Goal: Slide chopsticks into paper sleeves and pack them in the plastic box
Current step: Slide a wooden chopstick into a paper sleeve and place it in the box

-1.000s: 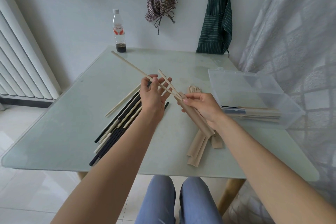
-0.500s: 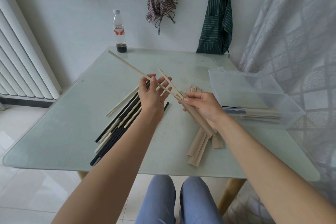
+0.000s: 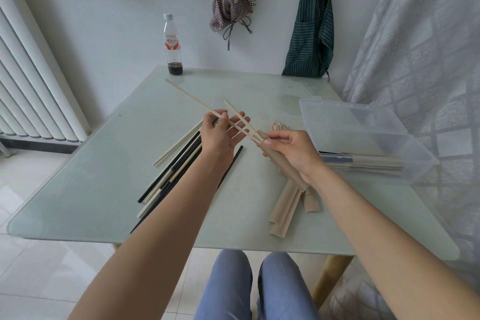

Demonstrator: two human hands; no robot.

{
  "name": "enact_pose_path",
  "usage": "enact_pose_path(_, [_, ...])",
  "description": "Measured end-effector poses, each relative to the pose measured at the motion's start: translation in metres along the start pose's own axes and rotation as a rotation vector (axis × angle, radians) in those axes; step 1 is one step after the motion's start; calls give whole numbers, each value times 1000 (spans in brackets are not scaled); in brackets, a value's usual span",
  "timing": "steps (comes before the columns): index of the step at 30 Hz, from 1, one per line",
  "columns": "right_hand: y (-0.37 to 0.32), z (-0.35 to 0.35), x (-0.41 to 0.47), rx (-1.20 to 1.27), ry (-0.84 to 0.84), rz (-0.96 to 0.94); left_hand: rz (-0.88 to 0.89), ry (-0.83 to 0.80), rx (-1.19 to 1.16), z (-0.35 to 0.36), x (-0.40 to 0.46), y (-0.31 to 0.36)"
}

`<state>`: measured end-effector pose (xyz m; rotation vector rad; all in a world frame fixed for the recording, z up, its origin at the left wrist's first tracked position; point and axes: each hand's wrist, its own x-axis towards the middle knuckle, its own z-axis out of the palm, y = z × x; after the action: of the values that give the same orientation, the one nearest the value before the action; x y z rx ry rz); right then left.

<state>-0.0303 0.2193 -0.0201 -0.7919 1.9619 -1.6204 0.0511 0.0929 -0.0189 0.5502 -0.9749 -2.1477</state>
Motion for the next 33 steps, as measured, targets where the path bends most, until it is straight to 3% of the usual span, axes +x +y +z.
enact_pose_path(5, [1, 1, 1, 15, -4, -1, -31, -27, 21, -1, -3, -4])
enact_pose_path(9, [1, 2, 0, 71, -12, 27, -54, -72, 167, 1, -6, -7])
enact_pose_path(15, [2, 0, -1, 52, -9, 57, 27, 42, 141, -2, -6, -9])
enact_pose_path(22, [3, 1, -2, 46, 0, 65, -38, 22, 370, -7, -10, -16])
enact_pose_path(33, [1, 2, 0, 26, 10, 63, 43, 138, 322, -7, -8, -7])
